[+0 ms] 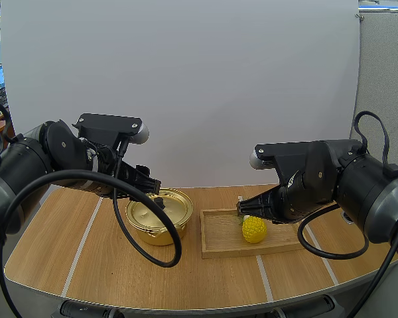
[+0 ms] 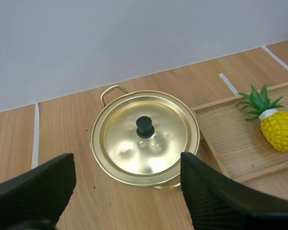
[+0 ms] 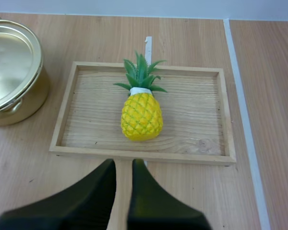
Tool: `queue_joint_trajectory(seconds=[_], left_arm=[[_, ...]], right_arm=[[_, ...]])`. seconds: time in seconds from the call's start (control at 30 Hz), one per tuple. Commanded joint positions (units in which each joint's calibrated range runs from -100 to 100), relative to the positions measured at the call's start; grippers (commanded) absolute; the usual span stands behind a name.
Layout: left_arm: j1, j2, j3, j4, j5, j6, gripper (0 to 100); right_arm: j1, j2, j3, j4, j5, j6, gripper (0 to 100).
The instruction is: Open the pot, put the pineapple inside, and close it
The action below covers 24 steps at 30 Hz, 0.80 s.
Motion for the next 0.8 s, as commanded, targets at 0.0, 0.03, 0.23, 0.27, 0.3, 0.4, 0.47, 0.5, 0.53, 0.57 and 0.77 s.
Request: queue_joint_trajectory(seconds=[0.0, 0.03, 0.23, 0.27, 0.3, 0.4, 0.47, 0.5, 0.53, 0.57, 0.77], left_arm=[[0.06, 0.1, -0.3, -0.7, -0.6, 0.2, 100], [0.06, 0.1, -0.3, -0.7, -0.6, 0.2, 100], [0.06, 0.1, -0.3, -0.7, -0.6, 0.2, 100], [0.06, 0.1, -0.3, -0.7, -0.6, 0.2, 100], [0.06, 0.1, -0.3, -0.7, -0.6, 0.2, 100], [0.06, 0.1, -0.3, -0.7, -0.6, 0.2, 100], [0.06, 0.1, -0.3, -0.7, -0.6, 0.2, 100], [0.06, 0.1, -0.3, -0.7, -0.6, 0.2, 100], [0.06, 0.1, -0.3, -0.7, -0.6, 0.2, 100], [0.06, 0.1, -0.3, -0.7, -0.6, 0.2, 100], [0.06, 0.1, -0.3, -0.7, -0.6, 0.2, 100]], right_arm=[[-0.3, -0.4, -0.4, 3.1, -2.2, -3.7, 96], [-0.3, -0.4, -0.4, 3.1, -2.2, -4.0, 100], [-0.3, -0.4, -0.4, 2.4, -2.2, -4.3, 100], [-0.3, -0.4, -0.4, 1.7, -2.2, -4.3, 100], [-0.3, -0.4, -0.4, 1.2, -2.2, -4.3, 100], [-0.3, -0.4, -0.4, 1.0, -2.2, -4.3, 100], [-0.3, -0.4, -0.4, 1.0, -2.2, -4.2, 100], [-0.3, -0.4, -0.4, 1.0, -2.2, -4.2, 100], [-0.3, -0.4, -0.4, 1.0, -2.2, -4.2, 100], [-0.3, -0.4, -0.4, 1.0, -2.2, -4.2, 100], [-0.3, -0.4, -0.4, 1.0, -2.2, -4.2, 100]])
